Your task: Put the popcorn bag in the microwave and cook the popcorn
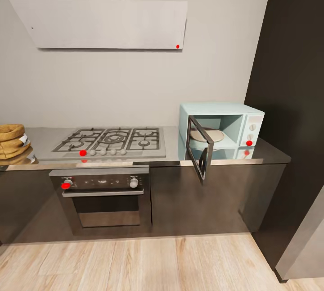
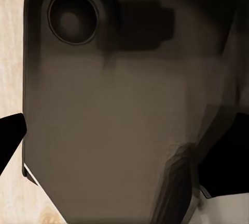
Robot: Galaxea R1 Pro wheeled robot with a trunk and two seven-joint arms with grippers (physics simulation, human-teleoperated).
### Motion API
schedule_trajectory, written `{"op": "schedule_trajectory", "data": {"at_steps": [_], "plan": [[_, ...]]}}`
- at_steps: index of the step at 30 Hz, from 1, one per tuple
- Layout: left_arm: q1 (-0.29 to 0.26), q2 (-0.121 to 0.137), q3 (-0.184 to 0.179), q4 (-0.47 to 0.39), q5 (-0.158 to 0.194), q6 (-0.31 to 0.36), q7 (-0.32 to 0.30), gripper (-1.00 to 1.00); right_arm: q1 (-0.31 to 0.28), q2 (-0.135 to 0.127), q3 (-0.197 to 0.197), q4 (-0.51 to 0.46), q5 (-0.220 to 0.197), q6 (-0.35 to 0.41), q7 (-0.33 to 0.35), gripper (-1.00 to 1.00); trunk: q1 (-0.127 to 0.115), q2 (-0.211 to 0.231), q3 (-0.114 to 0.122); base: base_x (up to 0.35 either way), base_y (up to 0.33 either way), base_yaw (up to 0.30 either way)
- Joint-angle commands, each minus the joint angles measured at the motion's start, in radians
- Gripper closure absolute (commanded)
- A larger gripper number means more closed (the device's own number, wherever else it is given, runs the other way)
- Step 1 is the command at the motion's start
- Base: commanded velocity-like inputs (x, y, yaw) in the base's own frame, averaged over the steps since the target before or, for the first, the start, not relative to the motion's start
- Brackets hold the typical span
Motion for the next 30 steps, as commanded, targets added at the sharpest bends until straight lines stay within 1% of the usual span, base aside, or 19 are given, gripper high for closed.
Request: {"op": "schedule_trajectory", "data": {"at_steps": [1, 5, 10, 12, 14, 15, 17, 19, 30], "plan": [[0.0, 0.0, 0.003, -0.001, 0.007, -0.001, 0.001, -1.0, -0.001, -0.002, -0.008, 0.003, 0.008, -0.003, 0.007, -1.0, 0.0, 0.0, -0.001, 0.0, 0.0, 0.0], [0.0, 0.001, 0.004, -0.001, 0.007, -0.001, 0.001, -1.0, -0.001, -0.01, -0.008, 0.003, 0.008, -0.005, 0.004, -1.0, 0.0, 0.0, -0.001, 0.0, 0.0, 0.0], [0.0, 0.001, 0.004, -0.001, 0.006, -0.001, 0.001, -1.0, -0.001, -0.01, -0.004, 0.002, 0.011, -0.009, -0.003, -1.0, 0.0, 0.0, -0.001, 0.0, 0.0, 0.0], [0.0, 0.001, 0.004, -0.001, 0.005, -0.001, 0.001, -1.0, -0.001, 0.0, -0.004, 0.002, 0.01, -0.003, -0.014, -1.0, 0.0, 0.0, -0.001, 0.0, 0.0, 0.0], [0.0, 0.001, 0.005, -0.001, 0.005, -0.001, 0.001, -1.0, 0.0, 0.021, -0.005, 0.002, 0.008, 0.0, -0.049, -1.0, 0.0, 0.0, -0.001, 0.0, 0.0, 0.021], [0.0, 0.001, 0.005, -0.001, 0.005, -0.001, 0.001, -1.0, 0.0, 0.026, -0.006, 0.002, 0.008, 0.0, -0.058, -1.0, 0.0, 0.0, -0.001, 0.0, 0.0, 0.12], [0.0, 0.0, 0.004, -0.001, 0.004, -0.001, 0.001, -1.0, -0.001, 0.032, -0.005, 0.002, 0.008, 0.001, -0.074, -1.0, 0.0, 0.0, -0.001, 0.0, 0.0, 0.227], [0.0, 0.0, 0.005, -0.001, 0.005, -0.001, 0.001, -1.0, 0.0, 0.034, -0.005, 0.002, 0.008, 0.002, -0.075, -1.0, 0.0, 0.0, -0.001, 0.0, 0.0, 0.269], [0.0, 0.0, 0.004, -0.001, 0.005, -0.001, 0.001, -1.0, 0.0, 0.034, -0.004, 0.002, 0.009, 0.001, -0.076, -1.0, 0.0, 0.0, -0.001, 0.0, 0.0, 0.275]]}}
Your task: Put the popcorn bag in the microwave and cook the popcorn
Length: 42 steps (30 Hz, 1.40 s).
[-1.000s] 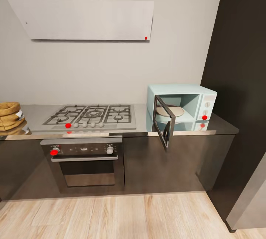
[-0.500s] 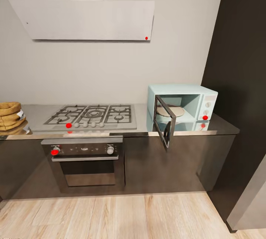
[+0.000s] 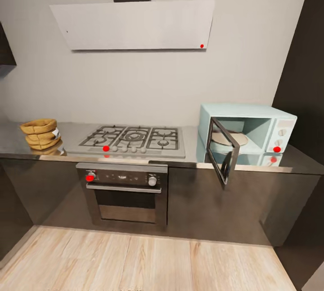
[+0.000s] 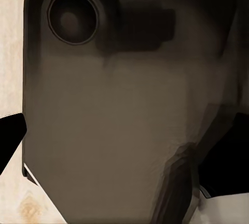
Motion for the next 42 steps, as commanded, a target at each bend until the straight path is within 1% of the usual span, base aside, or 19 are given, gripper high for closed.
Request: {"op": "schedule_trajectory", "data": {"at_steps": [1, 8, 12, 15, 18, 34, 37, 39, 42], "plan": [[0.0, 0.0, 0.004, -0.001, 0.007, -0.001, 0.001, -1.0, -0.001, -0.001, -0.008, 0.003, 0.007, -0.006, 0.0, -1.0, 0.0, 0.0, -0.001, 0.0, 0.0, 0.275], [0.0, 0.0, 0.004, -0.001, 0.007, -0.001, 0.001, -1.0, -0.001, -0.002, -0.008, 0.003, 0.007, -0.008, -0.003, -1.0, 0.0, 0.0, -0.001, 0.0, 0.008, 0.269], [0.0, 0.0, 0.004, -0.001, 0.007, -0.001, 0.001, -1.0, -0.002, -0.002, -0.008, 0.003, 0.007, -0.007, -0.003, -1.0, 0.0, 0.0, -0.001, 0.0, 0.124, 0.061], [0.0, 0.0, 0.004, -0.001, 0.006, -0.001, 0.001, -1.0, -0.002, -0.009, -0.009, 0.002, 0.008, -0.008, -0.017, -1.0, 0.0, 0.0, -0.001, 0.0, 0.193, 0.008], [0.0, 0.0, 0.004, -0.001, 0.007, -0.001, 0.001, -1.0, -0.002, -0.011, -0.007, 0.002, 0.009, -0.008, -0.034, -1.0, 0.0, 0.0, -0.001, 0.0, 0.281, 0.001], [0.0, 0.001, 0.005, -0.001, 0.007, -0.001, 0.001, -1.0, -0.002, -0.01, -0.004, 0.002, 0.016, -0.009, -0.031, -1.0, 0.0, 0.0, -0.001, 0.0, 0.321, 0.0], [0.0, 0.001, 0.005, -0.001, 0.007, -0.001, 0.001, -1.0, -0.002, -0.01, -0.004, 0.002, 0.031, -0.009, -0.032, -1.0, 0.0, 0.0, -0.001, 0.0, 0.297, 0.0], [0.0, 0.001, 0.005, -0.001, 0.007, -0.001, 0.001, -1.0, -0.002, -0.008, -0.004, 0.002, 0.05, -0.01, -0.028, -1.0, 0.0, 0.0, -0.001, 0.0, 0.27, 0.0], [0.0, 0.001, 0.005, -0.001, 0.007, -0.001, 0.001, -1.0, -0.002, 0.002, -0.005, 0.002, 0.075, -0.009, -0.026, -1.0, 0.0, 0.0, -0.001, 0.0, 0.259, 0.036]]}}
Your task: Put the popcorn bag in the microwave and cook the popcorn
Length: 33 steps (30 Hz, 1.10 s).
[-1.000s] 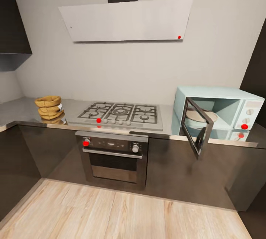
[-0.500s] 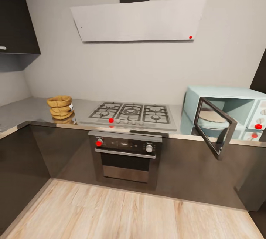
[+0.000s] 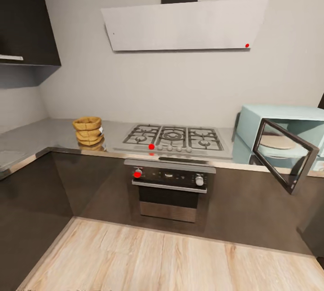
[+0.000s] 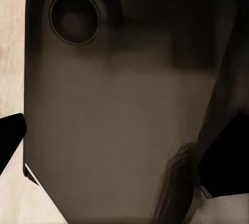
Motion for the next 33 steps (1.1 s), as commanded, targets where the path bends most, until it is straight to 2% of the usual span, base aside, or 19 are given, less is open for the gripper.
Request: {"op": "schedule_trajectory", "data": {"at_steps": [1, 22, 33], "plan": [[0.0, 0.0, 0.004, -0.001, 0.006, -0.001, 0.001, -1.0, -0.001, 0.0, -0.009, 0.003, 0.009, -0.006, 0.001, -1.0, 0.0, -0.001, -0.001, 0.0, 0.249, 0.186], [0.0, 0.0, 0.003, -0.001, 0.006, -0.001, 0.001, -1.0, -0.001, 0.0, -0.009, 0.003, 0.011, -0.006, -0.001, -1.0, 0.0, -0.001, -0.001, 0.021, 0.203, 0.265], [0.0, 0.0, 0.002, -0.001, 0.006, -0.001, 0.001, -1.0, -0.001, 0.0, -0.008, 0.003, 0.011, -0.006, -0.007, -1.0, 0.0, -0.001, -0.001, 0.216, 0.162, 0.034]]}}
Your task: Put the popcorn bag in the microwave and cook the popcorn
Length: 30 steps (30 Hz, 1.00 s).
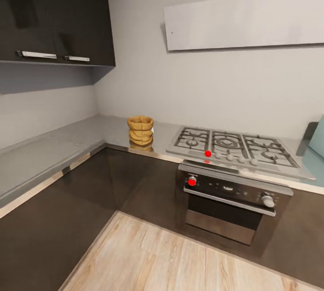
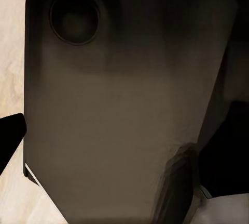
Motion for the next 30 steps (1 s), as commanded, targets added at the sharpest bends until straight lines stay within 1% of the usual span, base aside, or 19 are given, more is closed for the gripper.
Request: {"op": "schedule_trajectory", "data": {"at_steps": [1, 30], "plan": [[0.0, 0.0, 0.004, -0.001, 0.006, -0.001, 0.001, -1.0, -0.001, -0.001, -0.009, 0.003, 0.008, -0.005, 0.0, -1.0, 0.001, 0.0, -0.001, 0.307, 0.128, 0.0], [0.0, 0.001, 0.004, -0.001, 0.007, -0.001, 0.001, -1.0, -0.001, -0.002, -0.008, 0.003, 0.006, -0.005, 0.0, -1.0, 0.001, 0.0, -0.001, 0.312, 0.121, 0.0]]}}
